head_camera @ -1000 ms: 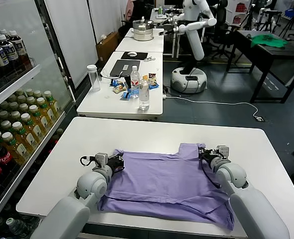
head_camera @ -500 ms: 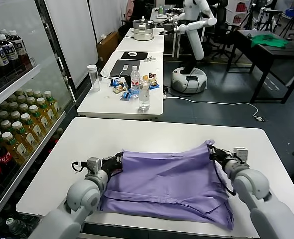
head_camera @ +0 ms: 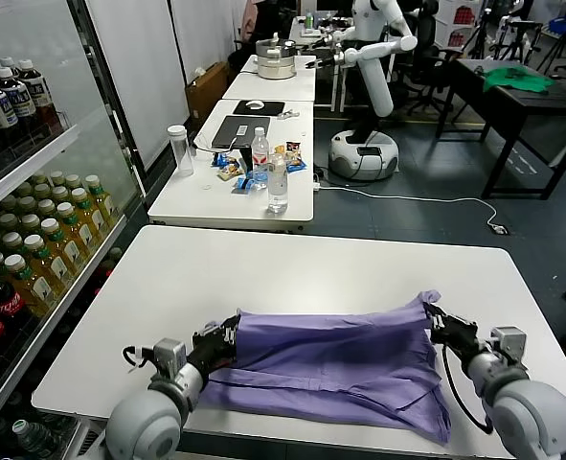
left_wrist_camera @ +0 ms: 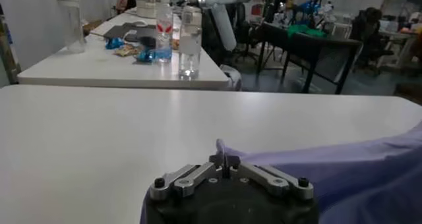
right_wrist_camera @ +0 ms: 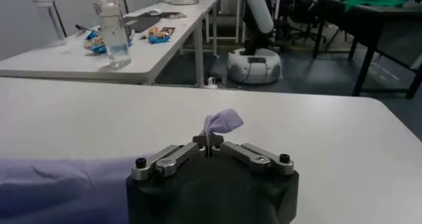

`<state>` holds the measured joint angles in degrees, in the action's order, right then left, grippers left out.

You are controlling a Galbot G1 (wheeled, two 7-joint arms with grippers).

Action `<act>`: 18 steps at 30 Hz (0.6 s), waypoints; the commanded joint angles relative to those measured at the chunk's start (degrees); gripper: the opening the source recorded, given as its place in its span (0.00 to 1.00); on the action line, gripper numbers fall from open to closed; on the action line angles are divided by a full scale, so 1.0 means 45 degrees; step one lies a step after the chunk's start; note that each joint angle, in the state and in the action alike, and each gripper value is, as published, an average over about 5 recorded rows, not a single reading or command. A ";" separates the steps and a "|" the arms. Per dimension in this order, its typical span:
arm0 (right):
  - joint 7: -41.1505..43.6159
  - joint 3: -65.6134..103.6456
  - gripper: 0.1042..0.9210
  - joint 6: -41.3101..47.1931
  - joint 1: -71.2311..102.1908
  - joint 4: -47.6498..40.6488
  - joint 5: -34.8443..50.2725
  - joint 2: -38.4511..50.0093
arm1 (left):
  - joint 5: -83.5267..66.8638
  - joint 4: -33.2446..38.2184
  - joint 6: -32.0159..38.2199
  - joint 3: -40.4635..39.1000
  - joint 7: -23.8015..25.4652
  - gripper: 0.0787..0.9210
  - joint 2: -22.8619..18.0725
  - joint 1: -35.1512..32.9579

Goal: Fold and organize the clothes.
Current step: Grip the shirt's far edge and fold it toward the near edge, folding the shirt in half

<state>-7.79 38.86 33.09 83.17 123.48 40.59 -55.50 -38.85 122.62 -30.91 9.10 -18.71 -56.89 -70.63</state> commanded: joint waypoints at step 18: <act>-0.0007 -0.0386 0.29 -0.0008 0.1784 0.0682 -0.2672 -0.1680 | 0.4169 0.1269 0.0867 0.0340 -0.0453 0.32 -0.1154 -0.2950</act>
<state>-7.97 37.89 33.15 89.24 125.24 32.53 -60.79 -26.38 126.37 -30.42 9.77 -19.05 -58.39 -80.36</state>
